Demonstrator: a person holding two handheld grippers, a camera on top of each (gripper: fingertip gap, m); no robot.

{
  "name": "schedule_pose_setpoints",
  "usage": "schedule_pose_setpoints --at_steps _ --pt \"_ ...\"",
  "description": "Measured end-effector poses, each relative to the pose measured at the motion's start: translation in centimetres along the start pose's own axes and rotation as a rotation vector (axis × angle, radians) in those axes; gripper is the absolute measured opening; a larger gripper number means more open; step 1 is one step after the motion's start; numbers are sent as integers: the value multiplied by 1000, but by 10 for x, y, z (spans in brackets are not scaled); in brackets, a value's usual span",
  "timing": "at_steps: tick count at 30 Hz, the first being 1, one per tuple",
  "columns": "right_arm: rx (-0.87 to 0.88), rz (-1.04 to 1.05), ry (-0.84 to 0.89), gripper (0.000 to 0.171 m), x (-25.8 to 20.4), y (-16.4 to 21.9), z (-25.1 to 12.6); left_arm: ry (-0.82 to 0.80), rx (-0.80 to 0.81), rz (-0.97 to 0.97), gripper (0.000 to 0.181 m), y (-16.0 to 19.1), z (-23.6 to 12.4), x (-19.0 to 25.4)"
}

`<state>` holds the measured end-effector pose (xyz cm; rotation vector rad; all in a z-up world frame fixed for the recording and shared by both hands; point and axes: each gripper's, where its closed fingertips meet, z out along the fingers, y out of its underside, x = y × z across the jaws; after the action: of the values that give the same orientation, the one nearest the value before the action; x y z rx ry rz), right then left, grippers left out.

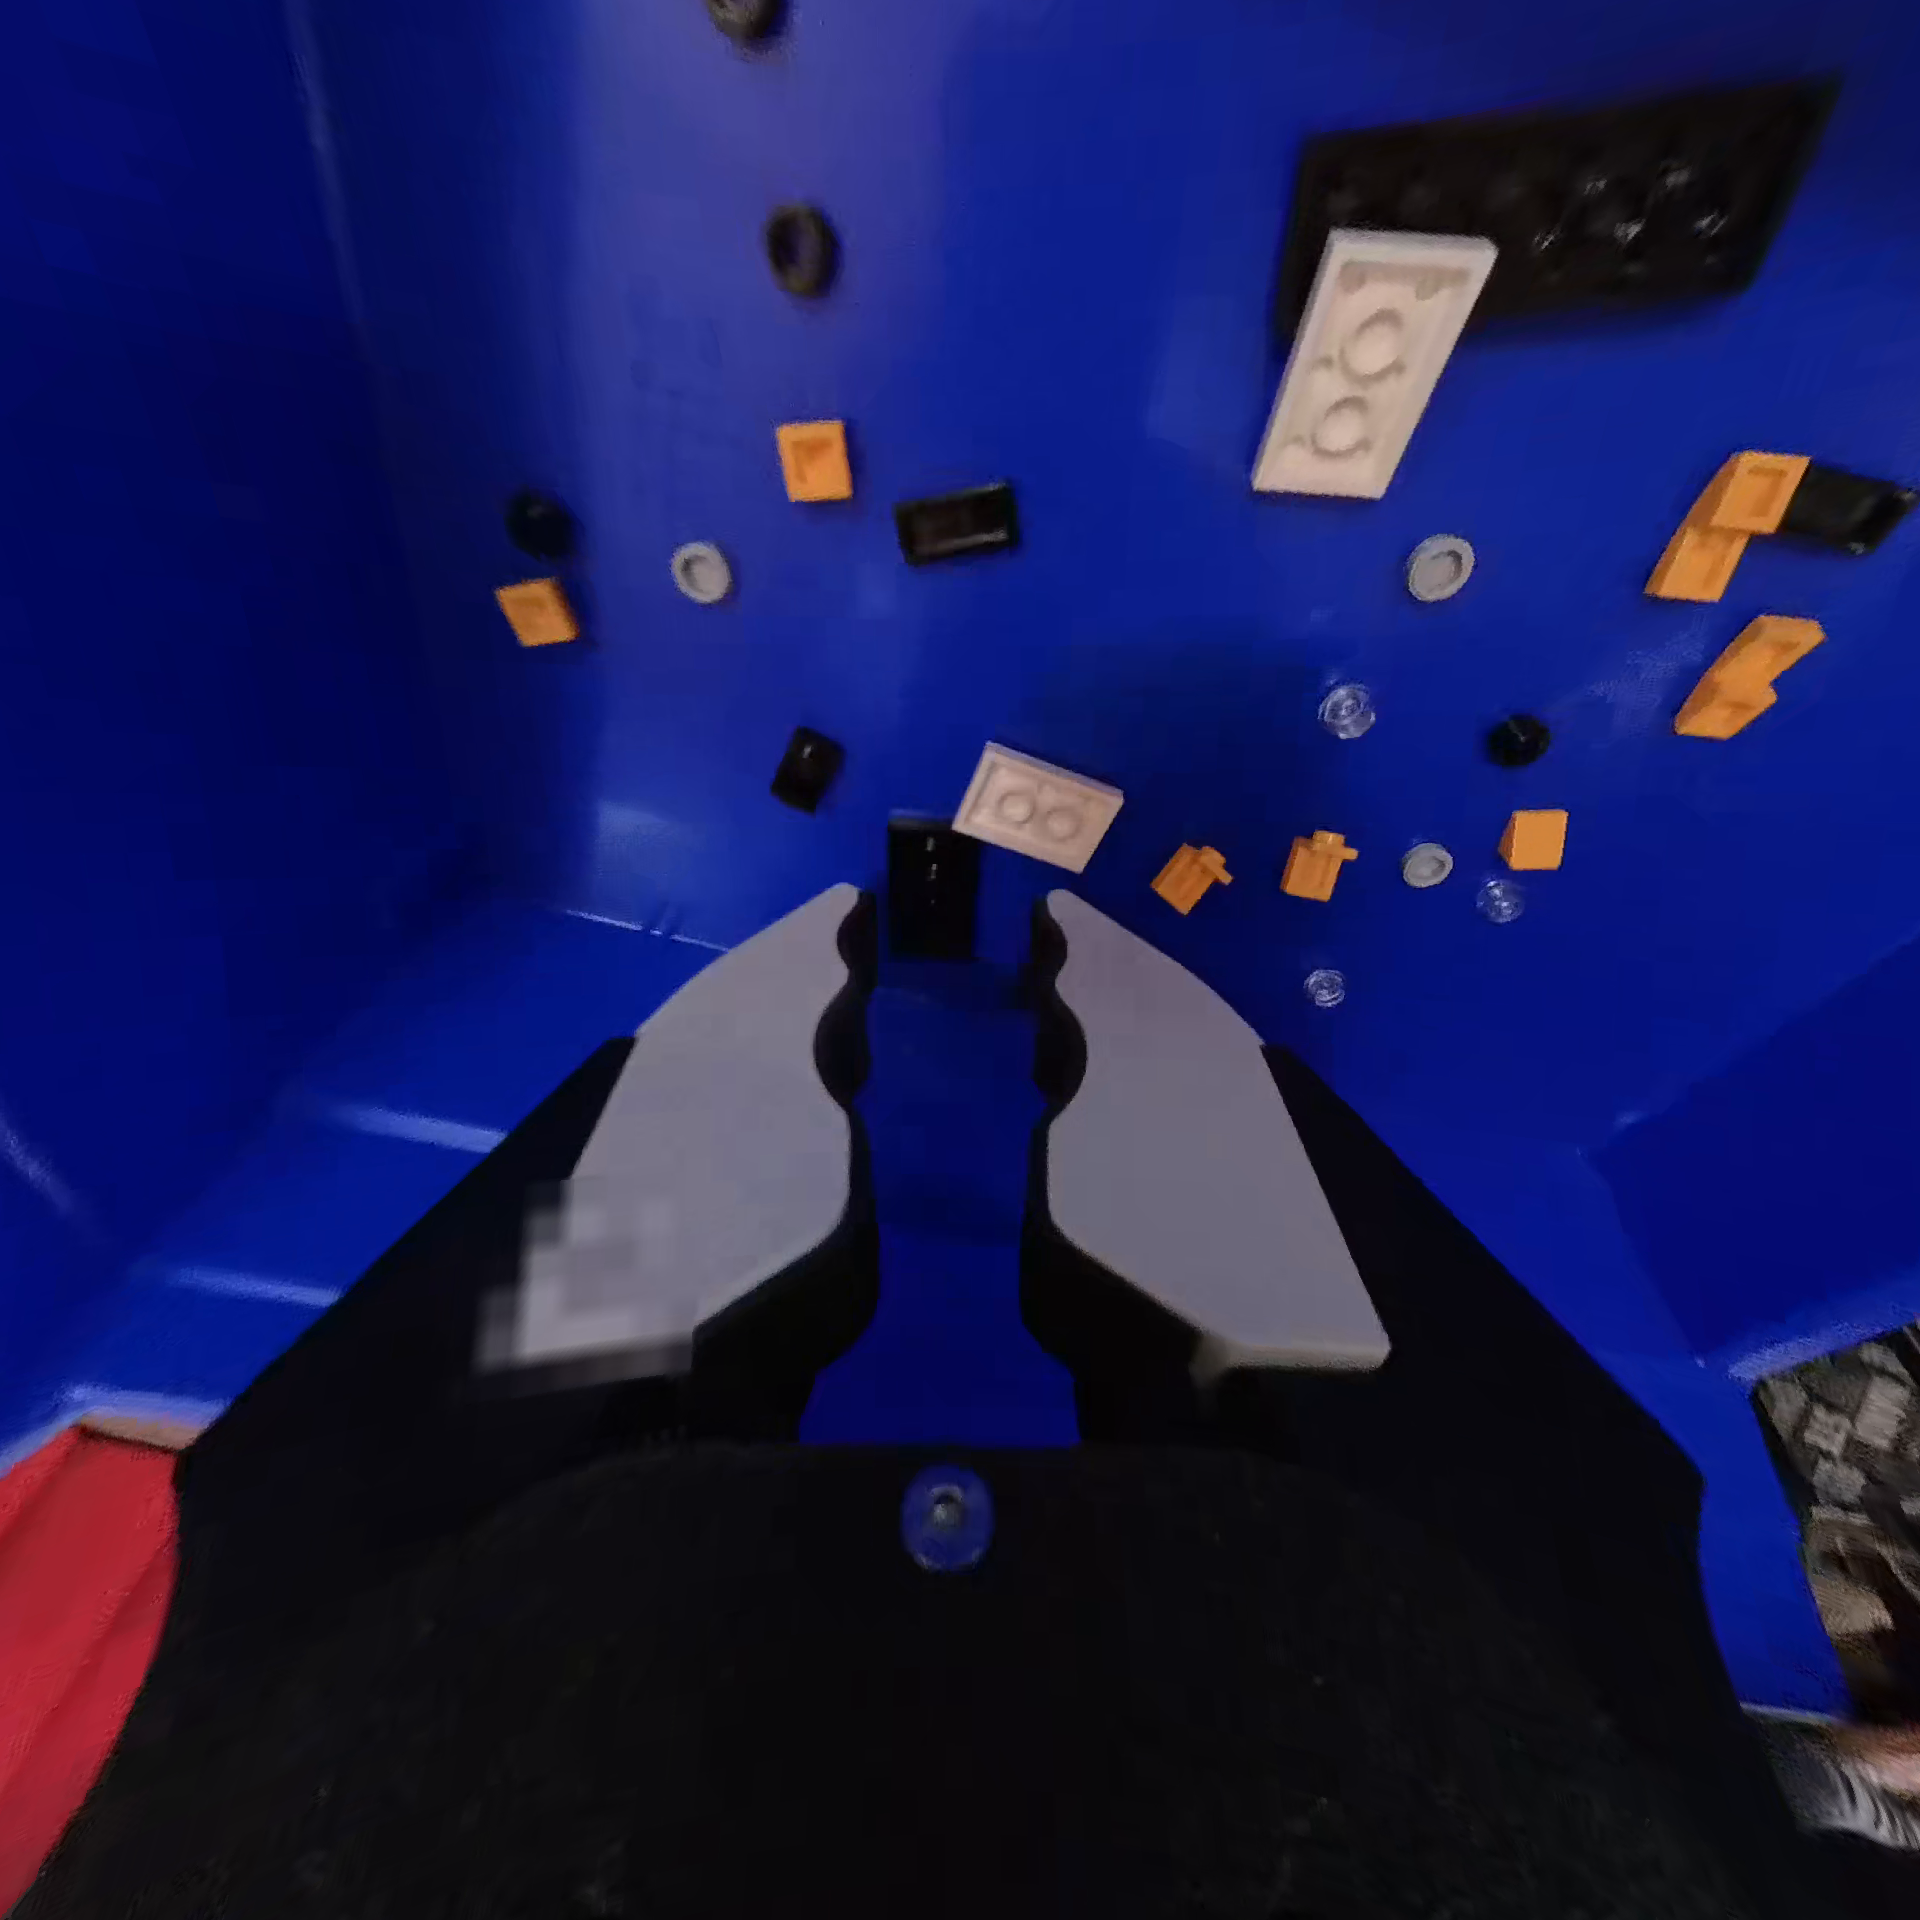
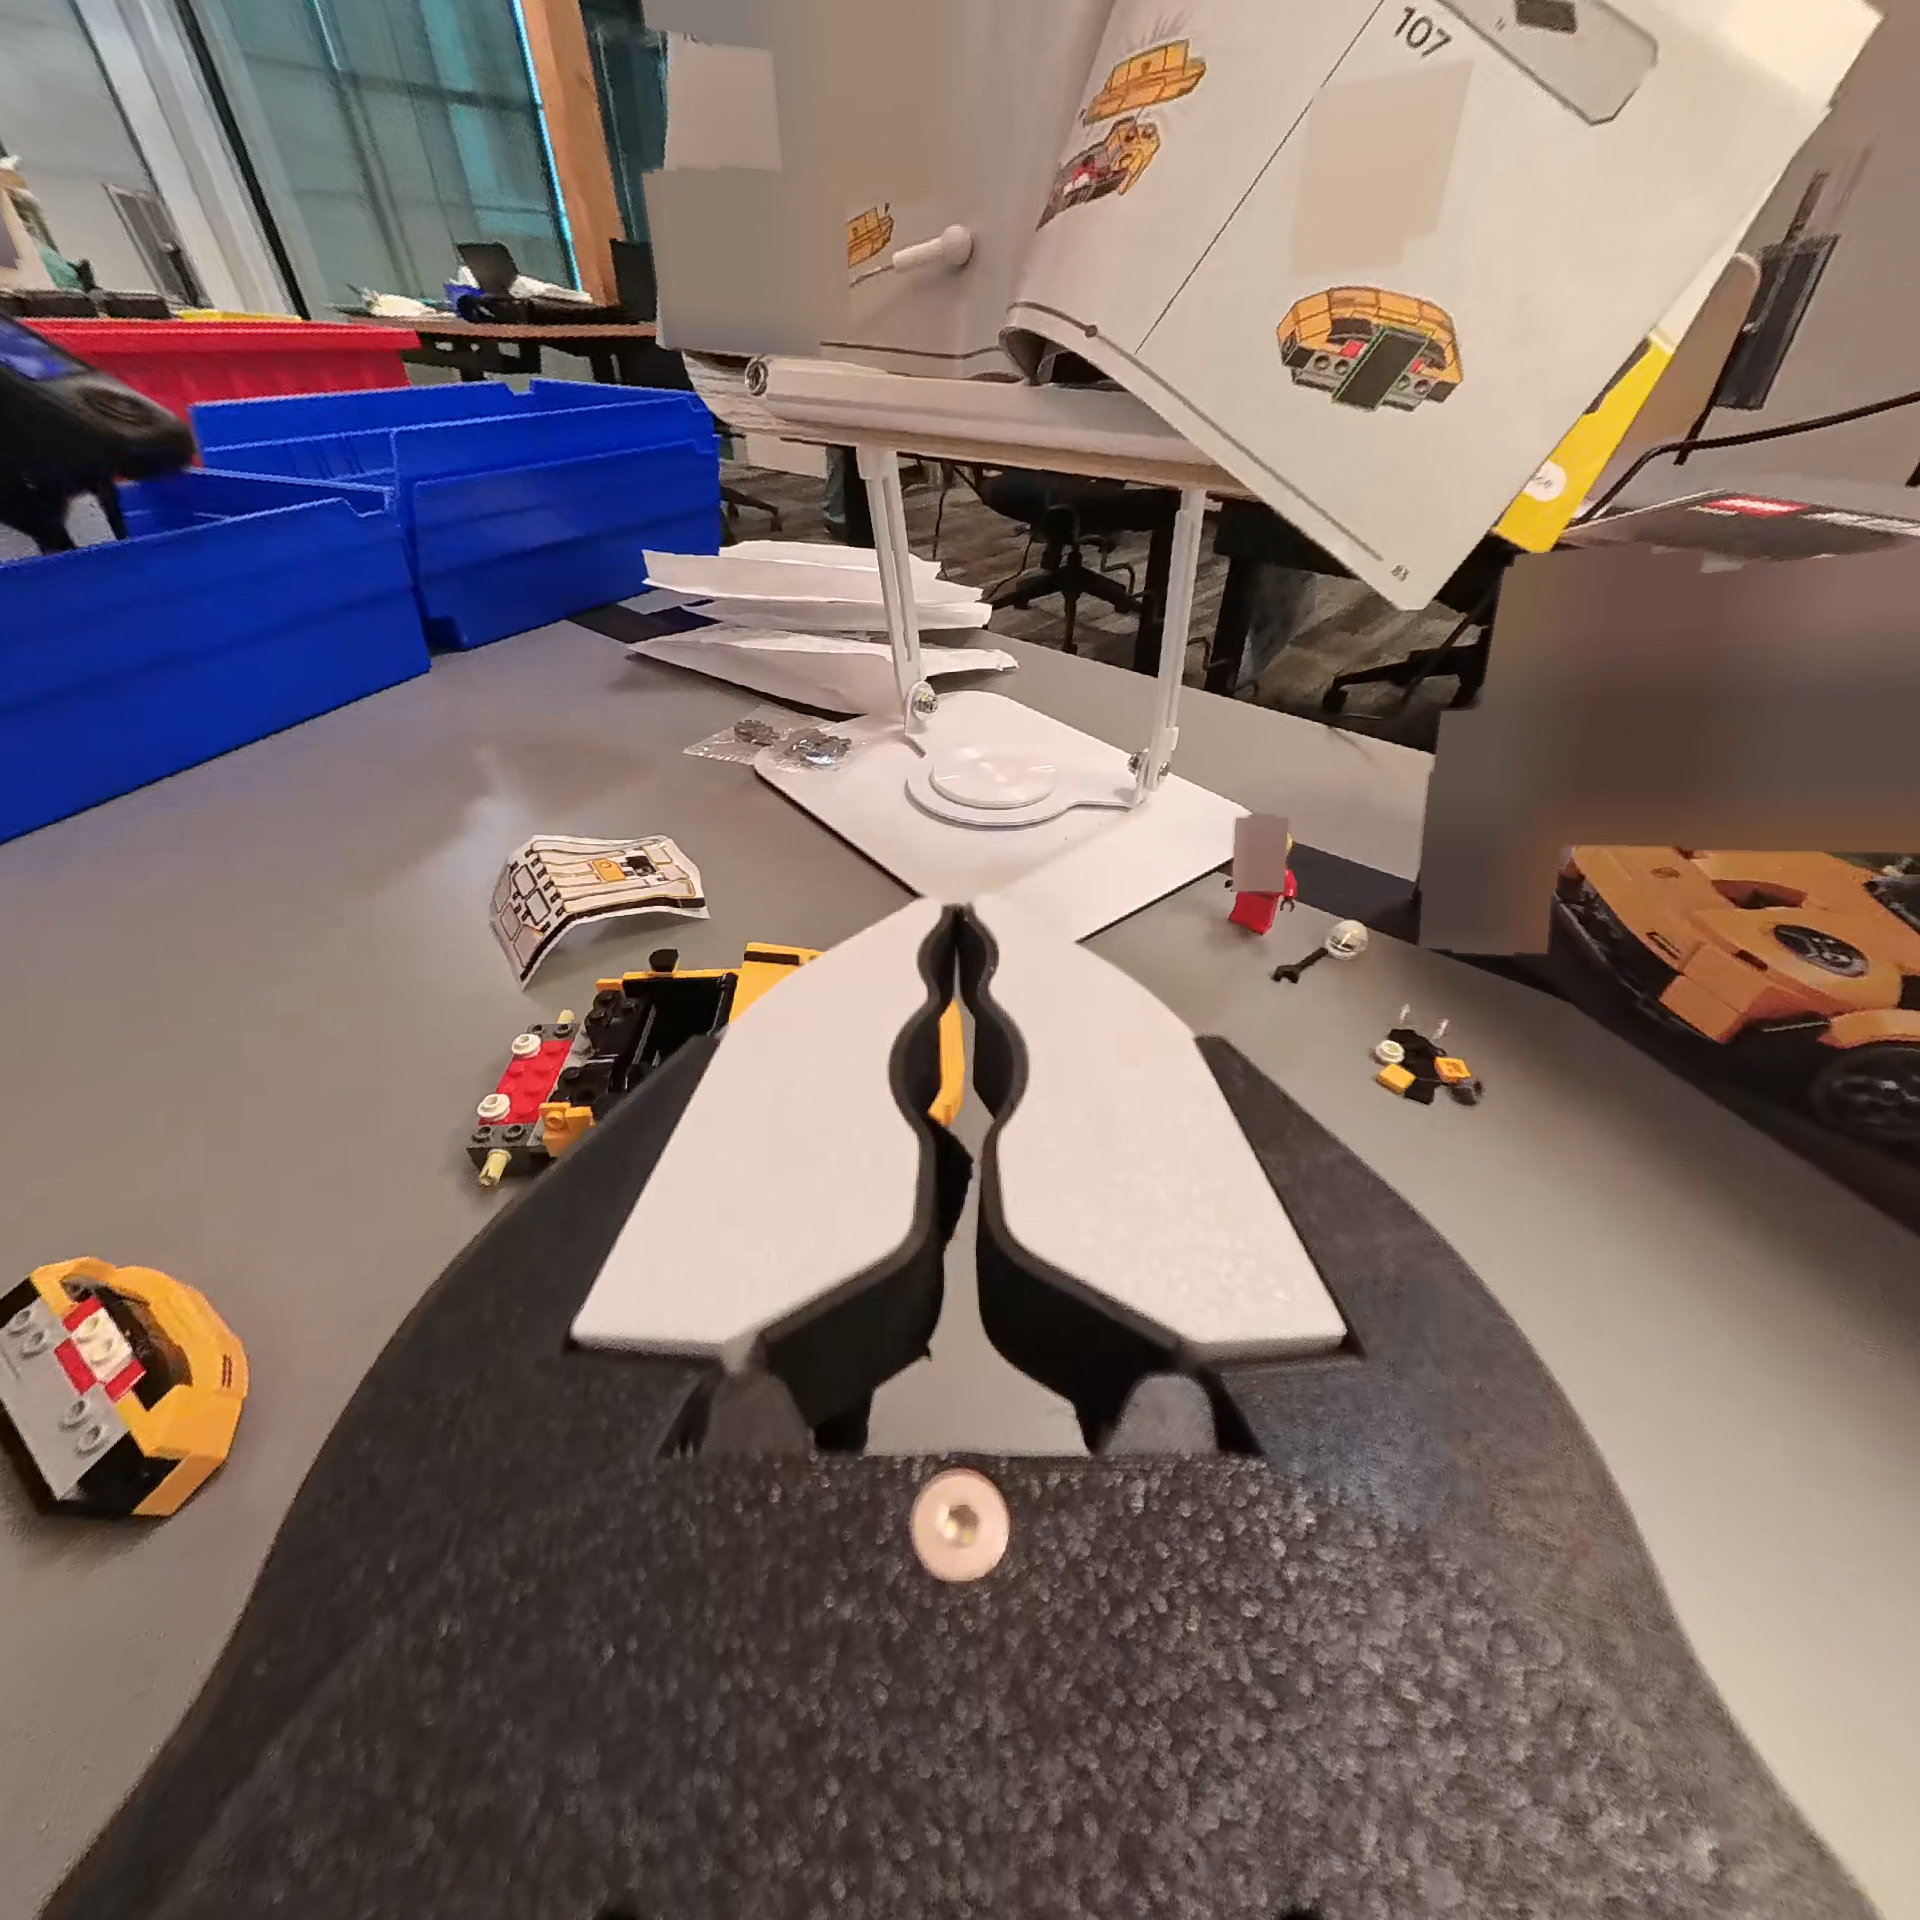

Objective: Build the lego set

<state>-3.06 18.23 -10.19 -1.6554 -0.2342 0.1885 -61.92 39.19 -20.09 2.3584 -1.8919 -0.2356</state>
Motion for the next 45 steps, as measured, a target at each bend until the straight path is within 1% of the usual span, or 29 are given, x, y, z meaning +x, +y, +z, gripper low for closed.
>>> schedule_pose_setpoints --at_steps 3,6,9,11,13,14,16,18,19,21,23,25,27,29,31,32,34,37,42,44,45 --pt "-5 5 -21 0 -3 1 1 24 -92 11 27 6 7 1" --pt "-11 12 -46 0 -7 3 2 62 -165 -4 17 9 8 3" --pt "-13 8 -62 0 -10 2 1 69 -210 -10 17 9 7 4" --pt "-5 1 -66 0 -11 1 0 87 -173 -38 17 7 4 10" --pt "6 0 -72 0 -13 -2 -2 20 -90 -42 17 5 -12 11" --pt "15 -1 -77 0 -14 -3 -3 -20 4 -58 17 -2 -27 14" --pt "31 -9 -83 0 -15 -7 -5 -115 267 -97 17 -28 -73 23" --pt "44 -27 -88 0 -19 -11 -6 -139 582 -84 16 -67 -129 56" --pt "47 -40 -93 0 -22 -13 -7 -114 744 -66 16 -88 -157 81" --pt "58 -84 -115 0 -34 -18 -9 17 1037 -1 16 -130 -204 144" --pt "89 -131 -153 3 -52 -29 -12 241 1264 95 16 -166 -236 216" --pt "106 -184 -257 10 -81 -41 -18 498 1417 218 16 -195 -252 283" --pt "107 -263 -356 19 -114 -53 -26 762 1499 341 16 -217 -256 336" --pt "94 -354 -472 29 -151 -61 -40 1006 1544 430 16 -231 -258 369" --pt "79 -466 -553 38 -182 -63 -55 1200 1539 468 16 -243 -257 385" --pt "76 -520 -574 40 -194 -64 -62 1271 1526 477 16 -249 -256 389" --pt "77 -598 -582 41 -208 -65 -72 1362 1485 490 16 -259 -252 397" --pt "65 -681 -599 41 -217 -62 -78 1431 1406 523 16 -269 -244 408" --pt "8 -800 -647 41 -218 -47 -74 1469 1274 561 16 -282 -230 422" --pt "-21 -843 -675 35 -219 -39 -73 1473 1249 562 16 -285 -227 423" --pt "-28 -846 -678 35 -218 -37 -73 1479 1236 562 16 -286 -225 423"
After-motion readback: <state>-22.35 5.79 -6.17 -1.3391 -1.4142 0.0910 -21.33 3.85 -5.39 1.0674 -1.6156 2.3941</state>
